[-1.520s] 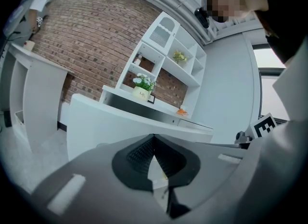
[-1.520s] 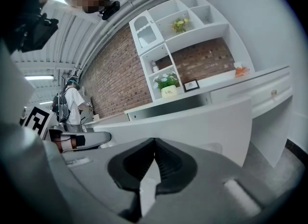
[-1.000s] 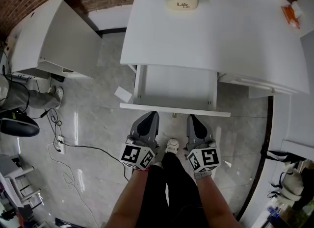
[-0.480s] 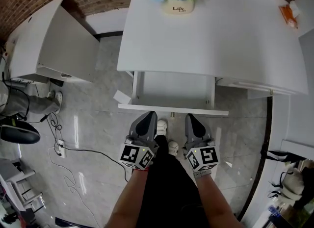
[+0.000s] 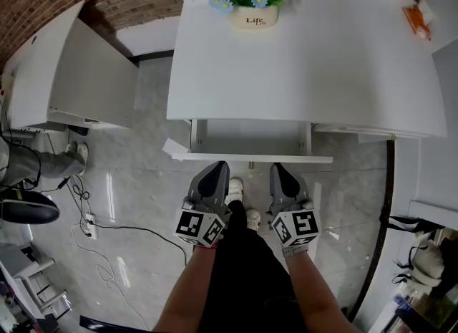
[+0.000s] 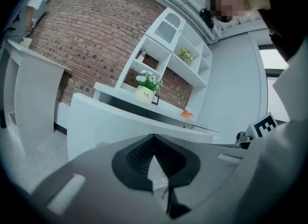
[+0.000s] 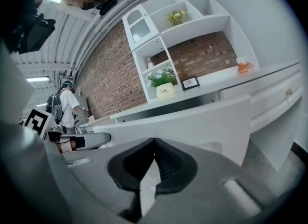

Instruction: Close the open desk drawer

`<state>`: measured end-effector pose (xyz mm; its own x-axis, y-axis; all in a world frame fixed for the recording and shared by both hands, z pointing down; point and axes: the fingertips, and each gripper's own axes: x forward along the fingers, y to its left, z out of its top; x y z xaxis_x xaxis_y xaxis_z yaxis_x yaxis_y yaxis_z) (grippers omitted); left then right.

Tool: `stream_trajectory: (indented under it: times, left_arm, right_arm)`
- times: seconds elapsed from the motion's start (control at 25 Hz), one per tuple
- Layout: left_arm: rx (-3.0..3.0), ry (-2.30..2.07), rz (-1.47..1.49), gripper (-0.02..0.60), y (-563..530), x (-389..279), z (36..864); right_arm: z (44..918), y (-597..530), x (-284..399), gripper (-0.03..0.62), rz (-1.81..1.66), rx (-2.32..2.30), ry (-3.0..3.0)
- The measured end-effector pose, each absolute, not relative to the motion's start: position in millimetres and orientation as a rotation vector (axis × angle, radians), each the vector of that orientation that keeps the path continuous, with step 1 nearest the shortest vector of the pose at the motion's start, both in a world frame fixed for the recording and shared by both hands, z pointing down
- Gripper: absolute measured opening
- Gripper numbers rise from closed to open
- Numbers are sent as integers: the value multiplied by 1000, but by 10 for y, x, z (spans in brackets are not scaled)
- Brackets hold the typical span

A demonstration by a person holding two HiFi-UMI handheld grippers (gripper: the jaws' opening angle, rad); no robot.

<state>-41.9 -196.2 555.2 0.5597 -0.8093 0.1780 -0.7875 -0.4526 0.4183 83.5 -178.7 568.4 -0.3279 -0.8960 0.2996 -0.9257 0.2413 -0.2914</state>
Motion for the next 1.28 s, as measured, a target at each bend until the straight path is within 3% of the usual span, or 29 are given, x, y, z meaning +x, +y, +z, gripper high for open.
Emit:
stream_trajectory:
  times: [1.28]
  left_arm:
    - [2418,-1175,55,3,-2714,-295,5524]
  right_arm:
    - [5700,-2531,948,-1,701,1883,-2361]
